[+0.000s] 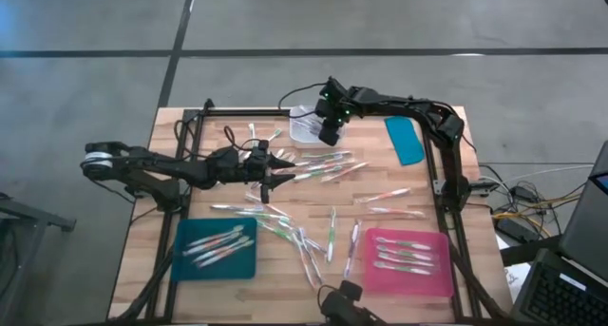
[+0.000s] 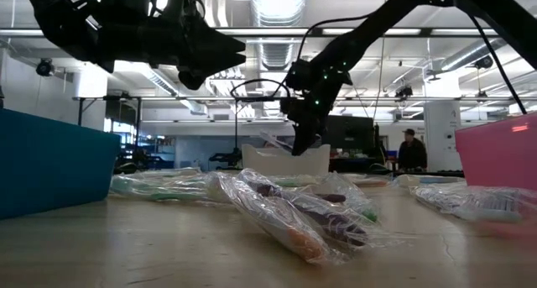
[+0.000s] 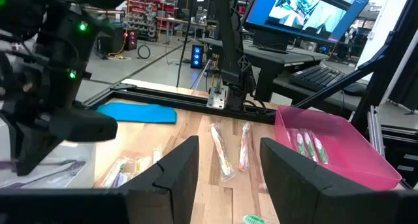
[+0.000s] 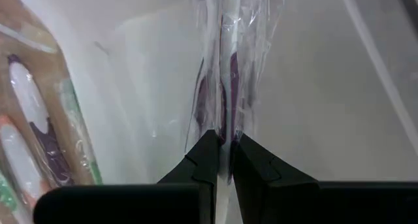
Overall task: Pick & Place Toothbrushes
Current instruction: Put the violet toothbrush into the white bin, then put the green toothbrush into the pink bin
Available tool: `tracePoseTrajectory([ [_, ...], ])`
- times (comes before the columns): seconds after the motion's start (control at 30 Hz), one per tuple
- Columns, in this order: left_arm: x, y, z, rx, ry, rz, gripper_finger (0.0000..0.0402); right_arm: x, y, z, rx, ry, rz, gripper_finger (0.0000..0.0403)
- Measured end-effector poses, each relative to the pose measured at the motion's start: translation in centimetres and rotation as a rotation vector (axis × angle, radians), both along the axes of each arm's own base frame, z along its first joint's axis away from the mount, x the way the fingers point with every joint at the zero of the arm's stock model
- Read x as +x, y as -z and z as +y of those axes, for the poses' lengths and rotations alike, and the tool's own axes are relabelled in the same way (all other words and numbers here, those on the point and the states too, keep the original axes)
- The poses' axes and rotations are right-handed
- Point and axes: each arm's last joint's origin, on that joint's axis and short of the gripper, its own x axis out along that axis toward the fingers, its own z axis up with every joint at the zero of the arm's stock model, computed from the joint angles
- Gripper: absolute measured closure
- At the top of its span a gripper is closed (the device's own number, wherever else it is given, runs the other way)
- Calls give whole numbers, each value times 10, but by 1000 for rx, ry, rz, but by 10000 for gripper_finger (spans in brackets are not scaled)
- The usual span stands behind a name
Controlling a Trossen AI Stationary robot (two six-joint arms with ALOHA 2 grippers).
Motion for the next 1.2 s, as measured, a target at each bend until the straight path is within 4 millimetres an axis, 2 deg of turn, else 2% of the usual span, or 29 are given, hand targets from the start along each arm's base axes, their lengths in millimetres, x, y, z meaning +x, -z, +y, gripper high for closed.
tracePoseTrajectory([
  [0.23,0,0,0,0,0,2,234,3,14,-2,22,19,20,366],
  [0.53,0,0,0,8,0,4,234,3,15,-2,29,33,20,294],
  [0.67,0,0,0,8,0,4,234,5,9,-3,30,32,19,262],
  [0.93,0,0,0,8,-1,4,234,6,-31,0,35,45,8,222],
  [1.2,0,0,0,8,0,2,234,6,-79,17,-8,2,-54,228],
])
